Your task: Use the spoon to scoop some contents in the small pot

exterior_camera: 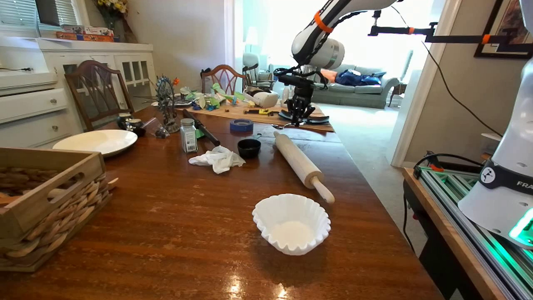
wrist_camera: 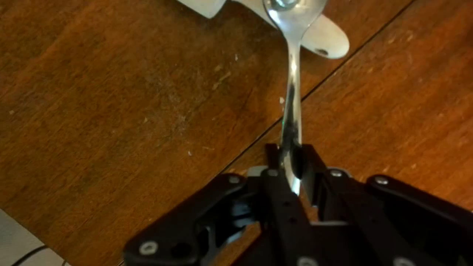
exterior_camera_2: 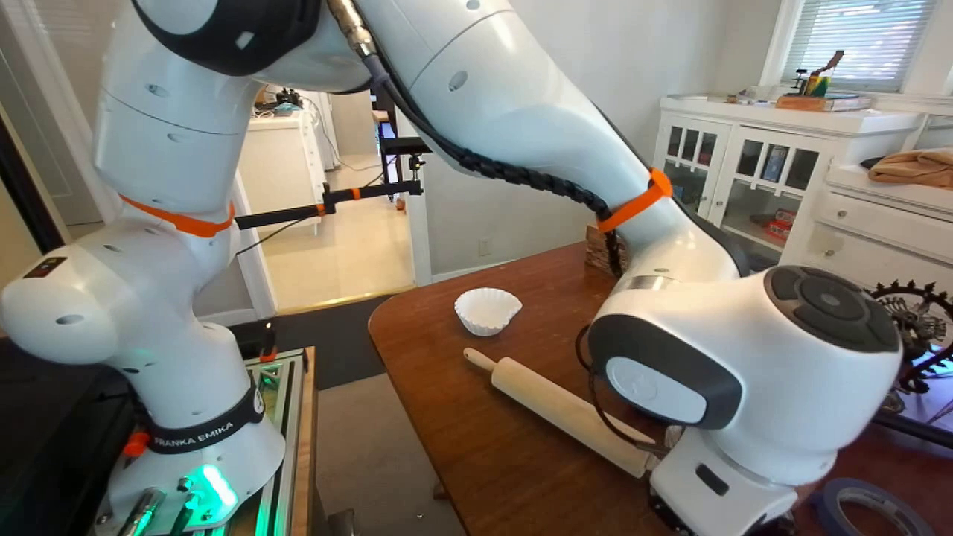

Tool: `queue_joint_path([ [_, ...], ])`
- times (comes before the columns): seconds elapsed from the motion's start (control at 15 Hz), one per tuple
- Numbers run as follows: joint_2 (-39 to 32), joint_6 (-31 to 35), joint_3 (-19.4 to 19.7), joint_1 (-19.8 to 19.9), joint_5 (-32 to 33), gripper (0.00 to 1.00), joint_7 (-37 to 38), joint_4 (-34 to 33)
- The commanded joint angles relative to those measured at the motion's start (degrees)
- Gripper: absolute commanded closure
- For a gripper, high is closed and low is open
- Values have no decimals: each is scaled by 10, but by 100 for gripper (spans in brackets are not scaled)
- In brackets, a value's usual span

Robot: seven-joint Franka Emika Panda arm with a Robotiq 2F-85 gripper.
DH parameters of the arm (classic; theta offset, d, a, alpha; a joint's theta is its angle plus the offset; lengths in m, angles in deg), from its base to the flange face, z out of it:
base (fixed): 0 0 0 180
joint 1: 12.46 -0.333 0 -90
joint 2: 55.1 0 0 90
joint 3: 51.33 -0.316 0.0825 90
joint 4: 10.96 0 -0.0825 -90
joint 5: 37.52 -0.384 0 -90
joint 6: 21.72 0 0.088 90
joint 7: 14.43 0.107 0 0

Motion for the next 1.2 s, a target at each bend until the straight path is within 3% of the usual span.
queue_joint_path([
  [0.0, -25, -20, -13, 39, -44, 95, 51, -26],
  [0.73, -61, -12, -15, 78, -159, 95, 215, -29],
  [1.13, -56, -3, -2, 63, -140, 95, 219, -20],
])
